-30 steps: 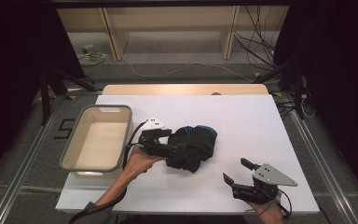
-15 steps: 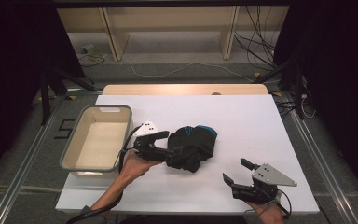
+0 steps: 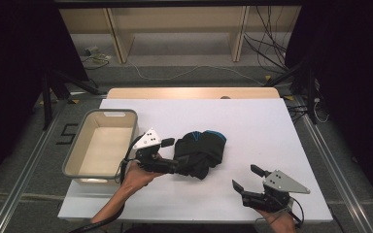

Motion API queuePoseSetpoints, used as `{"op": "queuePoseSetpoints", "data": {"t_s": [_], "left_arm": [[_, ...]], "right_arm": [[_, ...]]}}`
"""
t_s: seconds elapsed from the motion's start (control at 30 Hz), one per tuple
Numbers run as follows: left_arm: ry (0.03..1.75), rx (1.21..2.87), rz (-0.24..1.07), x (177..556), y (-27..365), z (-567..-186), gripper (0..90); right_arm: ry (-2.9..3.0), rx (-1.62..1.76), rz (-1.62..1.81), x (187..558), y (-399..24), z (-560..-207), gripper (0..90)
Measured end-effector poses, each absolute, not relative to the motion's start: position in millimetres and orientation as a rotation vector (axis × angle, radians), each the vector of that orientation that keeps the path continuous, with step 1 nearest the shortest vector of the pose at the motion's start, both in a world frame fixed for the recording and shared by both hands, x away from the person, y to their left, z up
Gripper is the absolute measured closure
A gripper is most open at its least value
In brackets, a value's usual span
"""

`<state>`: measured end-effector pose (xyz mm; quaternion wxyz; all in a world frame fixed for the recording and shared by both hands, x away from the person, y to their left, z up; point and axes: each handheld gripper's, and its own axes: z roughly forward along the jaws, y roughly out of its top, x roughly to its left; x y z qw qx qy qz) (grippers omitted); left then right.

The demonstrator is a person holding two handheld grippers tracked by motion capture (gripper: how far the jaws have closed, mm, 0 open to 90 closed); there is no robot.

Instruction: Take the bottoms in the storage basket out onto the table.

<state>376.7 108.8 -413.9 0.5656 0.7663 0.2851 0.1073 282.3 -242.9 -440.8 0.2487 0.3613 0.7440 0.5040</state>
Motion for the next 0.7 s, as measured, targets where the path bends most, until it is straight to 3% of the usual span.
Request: {"op": "queuePoseSetpoints", "data": {"t_s": [0.7], "left_arm": [[0.594,1.752,0.287,357,116,-412,13.7]], "right_arm": [[2.029,0.977,1.388,282,-243,-441,20.6]]}}
